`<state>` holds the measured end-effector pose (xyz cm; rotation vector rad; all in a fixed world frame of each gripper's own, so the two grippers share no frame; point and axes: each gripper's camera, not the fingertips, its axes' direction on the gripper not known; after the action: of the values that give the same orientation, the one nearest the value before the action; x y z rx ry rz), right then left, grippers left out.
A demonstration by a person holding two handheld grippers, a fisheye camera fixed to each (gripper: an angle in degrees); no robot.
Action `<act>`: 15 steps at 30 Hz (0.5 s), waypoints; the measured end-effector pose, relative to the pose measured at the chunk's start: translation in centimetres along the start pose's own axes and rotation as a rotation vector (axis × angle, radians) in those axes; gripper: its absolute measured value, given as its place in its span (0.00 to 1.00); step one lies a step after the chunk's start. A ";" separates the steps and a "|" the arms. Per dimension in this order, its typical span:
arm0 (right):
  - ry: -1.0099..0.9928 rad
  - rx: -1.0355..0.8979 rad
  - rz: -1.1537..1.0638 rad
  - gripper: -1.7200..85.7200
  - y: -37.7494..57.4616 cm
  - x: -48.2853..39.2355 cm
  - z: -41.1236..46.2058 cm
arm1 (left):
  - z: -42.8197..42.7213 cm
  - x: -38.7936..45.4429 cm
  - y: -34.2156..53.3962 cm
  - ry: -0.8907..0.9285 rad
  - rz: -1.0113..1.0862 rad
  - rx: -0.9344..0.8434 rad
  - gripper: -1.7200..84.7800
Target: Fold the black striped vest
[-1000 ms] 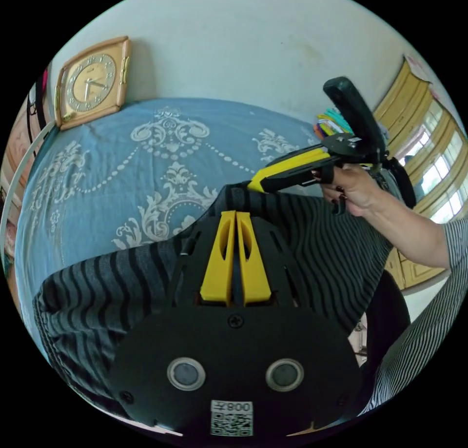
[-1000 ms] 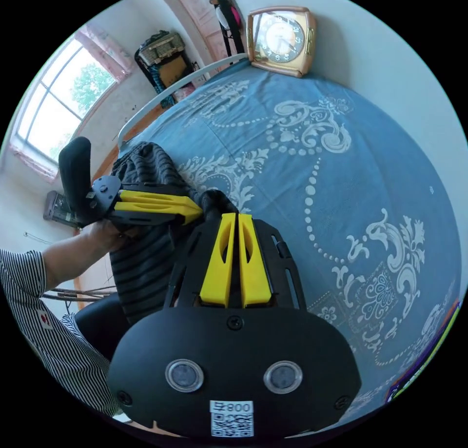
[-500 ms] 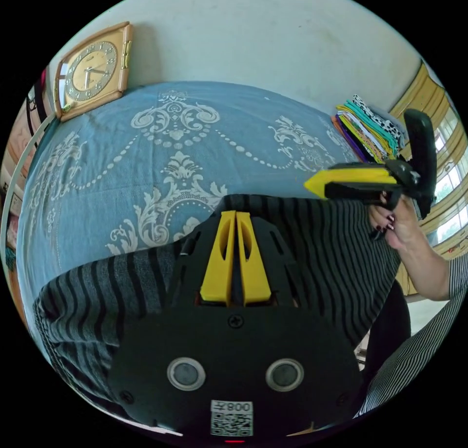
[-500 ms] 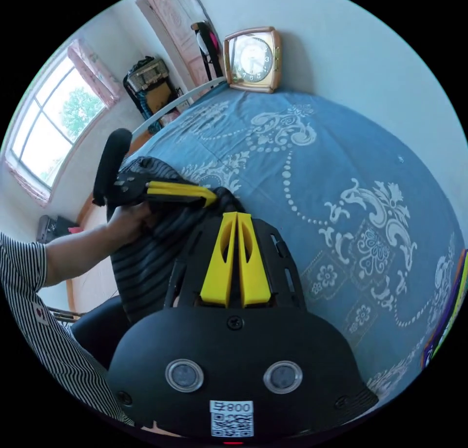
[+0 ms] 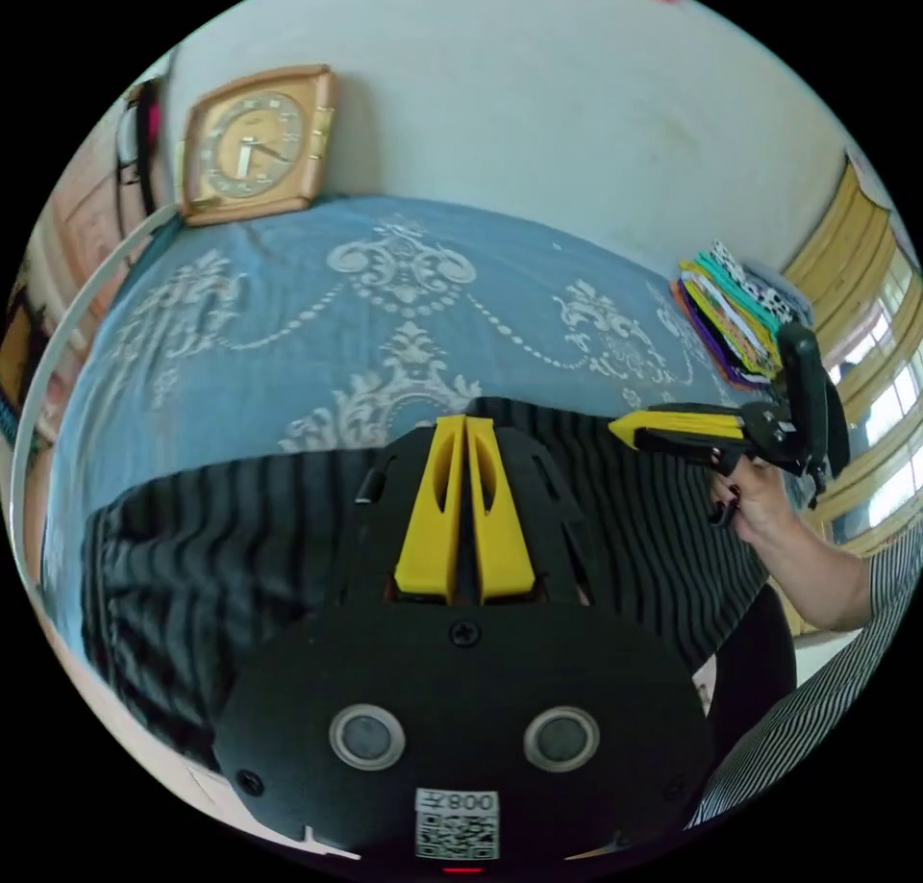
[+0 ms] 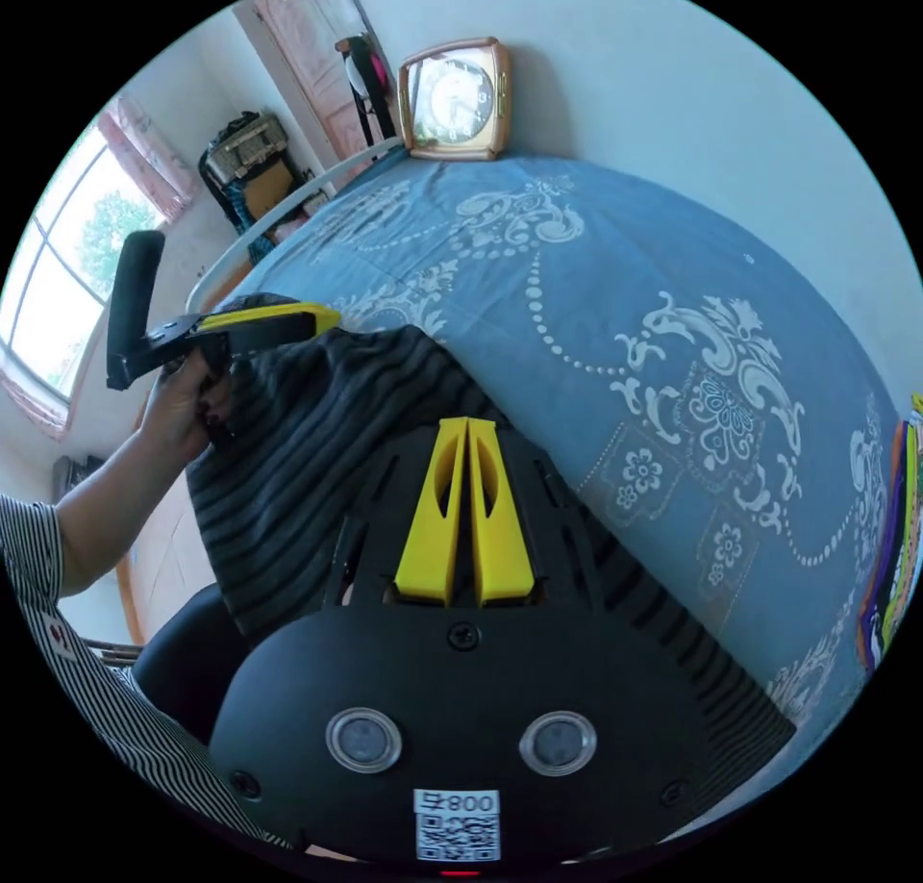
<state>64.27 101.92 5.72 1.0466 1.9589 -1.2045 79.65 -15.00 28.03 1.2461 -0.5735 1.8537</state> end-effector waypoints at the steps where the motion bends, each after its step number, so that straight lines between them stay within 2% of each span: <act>1: -0.012 0.013 -0.002 0.02 0.5 -0.2 -0.3 | -0.8 -0.6 0.6 -0.027 -0.024 0.015 0.02; 4: -0.021 -0.002 -0.051 0.02 2.8 -2.2 -0.4 | -2.6 -3.7 3.7 -0.162 -0.146 -0.007 0.02; 5: -0.006 -0.048 -0.065 0.02 3.6 -2.8 0.6 | -2.2 -4.9 4.7 -0.201 -0.177 -0.062 0.02; 7: 0.003 -0.144 -0.062 0.02 4.6 -2.9 2.8 | -0.5 -6.5 5.9 -0.149 -0.219 -0.164 0.02; 8: -0.006 -0.088 -0.048 0.02 5.4 -2.7 2.6 | -0.5 -7.0 6.4 -0.109 -0.239 -0.131 0.02; 9: -0.024 -0.114 -0.029 0.02 5.8 -2.3 2.5 | -0.5 -7.1 6.4 -0.089 -0.260 -0.156 0.02; 15: -0.027 -0.102 -0.057 0.02 9.9 -2.4 -1.9 | -4.4 -3.7 8.5 -0.149 -0.181 -0.061 0.02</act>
<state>73.82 105.67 4.09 0.9241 2.0194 -1.1298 70.92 -17.98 23.43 1.3572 -0.5729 1.5927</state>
